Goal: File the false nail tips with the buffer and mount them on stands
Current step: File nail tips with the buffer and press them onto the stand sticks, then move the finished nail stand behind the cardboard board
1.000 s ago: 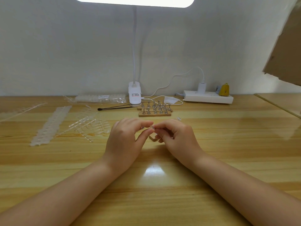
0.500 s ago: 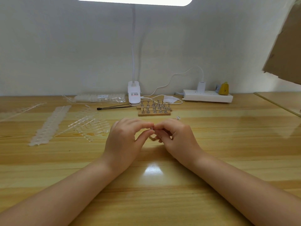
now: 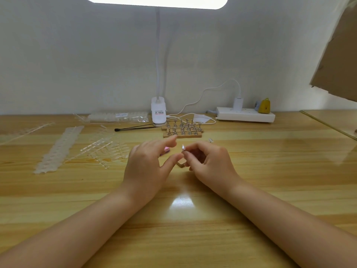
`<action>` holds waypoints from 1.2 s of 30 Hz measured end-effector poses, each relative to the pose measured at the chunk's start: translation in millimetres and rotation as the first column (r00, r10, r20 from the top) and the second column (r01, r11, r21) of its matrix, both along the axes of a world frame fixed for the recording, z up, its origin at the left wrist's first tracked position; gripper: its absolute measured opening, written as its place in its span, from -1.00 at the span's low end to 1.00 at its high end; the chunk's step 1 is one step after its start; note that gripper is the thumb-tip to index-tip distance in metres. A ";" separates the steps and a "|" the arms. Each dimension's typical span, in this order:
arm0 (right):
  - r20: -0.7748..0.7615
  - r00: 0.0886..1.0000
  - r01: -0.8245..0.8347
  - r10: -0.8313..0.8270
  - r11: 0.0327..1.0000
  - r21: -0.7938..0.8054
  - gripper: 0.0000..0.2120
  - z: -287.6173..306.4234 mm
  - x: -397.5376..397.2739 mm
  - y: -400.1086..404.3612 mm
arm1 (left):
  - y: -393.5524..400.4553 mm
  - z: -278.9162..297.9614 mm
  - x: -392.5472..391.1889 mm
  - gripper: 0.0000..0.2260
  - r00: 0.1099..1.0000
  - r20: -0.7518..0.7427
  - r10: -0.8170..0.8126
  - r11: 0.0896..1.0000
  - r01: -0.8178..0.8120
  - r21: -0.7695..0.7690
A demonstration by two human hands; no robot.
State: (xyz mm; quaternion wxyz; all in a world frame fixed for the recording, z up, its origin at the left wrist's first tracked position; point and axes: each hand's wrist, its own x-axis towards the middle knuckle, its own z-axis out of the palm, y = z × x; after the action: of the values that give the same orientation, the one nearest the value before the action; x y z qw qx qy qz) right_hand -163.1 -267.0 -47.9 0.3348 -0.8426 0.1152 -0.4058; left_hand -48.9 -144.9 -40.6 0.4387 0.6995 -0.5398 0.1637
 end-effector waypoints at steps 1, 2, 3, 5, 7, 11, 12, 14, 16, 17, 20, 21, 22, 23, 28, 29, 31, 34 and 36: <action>-0.004 1.000 0.021 -0.021 0.999 0.031 -0.94 0.3 0.3 -1.0 | 0.0 -0.3 0.9 -0.68 1.000 -0.017 0.003 1.000 -0.003 -0.004; -0.013 0.999 0.039 -0.038 0.998 0.049 -0.94 0.6 0.3 -2.0 | -0.3 -0.9 1.9 -0.70 0.999 -0.031 0.010 1.000 -0.010 -0.005; -0.030 0.998 0.050 -0.049 0.997 0.055 -0.94 0.8 0.6 -2.5 | -0.6 -1.7 2.7 -0.73 0.999 -0.040 0.023 1.000 -0.023 -0.004; -0.072 0.995 0.070 -0.066 0.997 0.046 -0.95 0.7 1.6 -2.1 | -1.9 -3.0 3.2 -0.76 0.998 -0.049 0.046 0.999 -0.046 -0.002; -0.117 0.988 0.101 -0.099 0.995 0.016 -0.94 0.1 2.9 -1.9 | -3.2 -4.2 2.6 -0.78 0.997 -0.050 0.055 0.998 -0.055 0.001; -0.266 0.950 0.156 -0.166 0.986 -0.056 -0.89 -0.2 6.1 -6.0 | -4.0 -5.6 2.7 -0.79 0.998 -0.030 0.056 0.998 -0.055 0.037; -0.298 0.937 0.171 -0.184 0.983 -0.070 -0.88 0.1 6.6 -7.3 | -4.1 -5.7 3.1 -0.79 0.998 -0.033 0.055 0.998 -0.053 0.045; -0.333 0.919 0.186 -0.211 0.977 -0.104 -0.85 1.3 6.7 -7.5 | -3.6 -5.2 3.9 -0.78 0.998 -0.044 0.043 0.998 -0.041 0.053; -0.345 0.912 0.182 -0.222 0.973 -0.144 -0.83 2.1 5.6 -4.8 | -2.2 -4.2 4.7 -0.77 0.998 -0.054 0.023 0.998 -0.019 0.057; -0.340 0.910 0.189 -0.238 0.967 -0.171 -0.82 2.9 4.4 -3.8 | -1.7 -3.7 5.3 -0.78 0.999 -0.048 0.016 0.998 -0.014 0.056; -0.241 0.918 0.252 -0.315 0.932 -0.259 -0.73 11.4 -3.8 -4.9 | -0.3 -3.3 9.1 -0.85 0.999 -0.025 0.028 0.999 -0.027 0.043; -0.189 0.921 0.284 -0.341 0.919 -0.272 -0.69 16.1 -7.8 -8.4 | 0.3 -2.9 10.6 -0.86 0.999 -0.028 0.036 0.998 -0.035 0.046; -0.143 0.919 0.320 -0.366 0.908 -0.268 -0.66 20.8 -12.2 -13.7 | 0.5 -2.4 12.3 -0.87 0.999 -0.029 0.041 0.998 -0.039 0.054; -0.109 0.913 0.359 -0.393 0.901 -0.243 -0.65 24.6 -16.8 -20.4 | 0.4 -2.3 14.3 -0.87 0.999 -0.022 0.042 0.997 -0.040 0.064; -0.395 0.752 0.494 -0.528 0.848 -0.192 -0.69 23.7 -29.4 -62.2 | 1.6 -2.2 19.3 -0.90 0.999 0.030 0.032 0.993 -0.035 0.115; -0.492 0.698 0.468 -0.520 0.851 -0.237 -0.59 19.5 -28.7 -67.4 | 1.7 -2.6 19.3 -0.85 0.999 0.026 0.033 0.993 -0.036 0.116; -0.611 0.638 0.391 -0.469 0.881 -0.268 -0.48 11.6 -23.9 -72.1 | 1.9 -4.2 19.3 -0.67 0.999 -0.007 0.046 0.995 -0.045 0.089; -0.655 0.642 0.280 -0.398 0.917 -0.283 -0.46 2.6 -22.0 -74.8 | 2.0 -5.0 19.2 -0.50 0.993 -0.088 0.078 0.995 -0.071 0.071; -0.606 0.679 0.238 -0.415 0.905 -0.353 -0.46 4.5 -27.1 -77.9 | 2.2 -4.7 18.1 -0.54 0.989 -0.129 0.076 0.996 -0.068 0.064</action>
State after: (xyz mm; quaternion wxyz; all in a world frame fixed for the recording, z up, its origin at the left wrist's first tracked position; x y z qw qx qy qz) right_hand -190.2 -344.9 -43.4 0.0856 -0.9310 0.3258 -0.1409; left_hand -30.7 -142.7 -45.3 0.4458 0.7407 -0.4889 0.1170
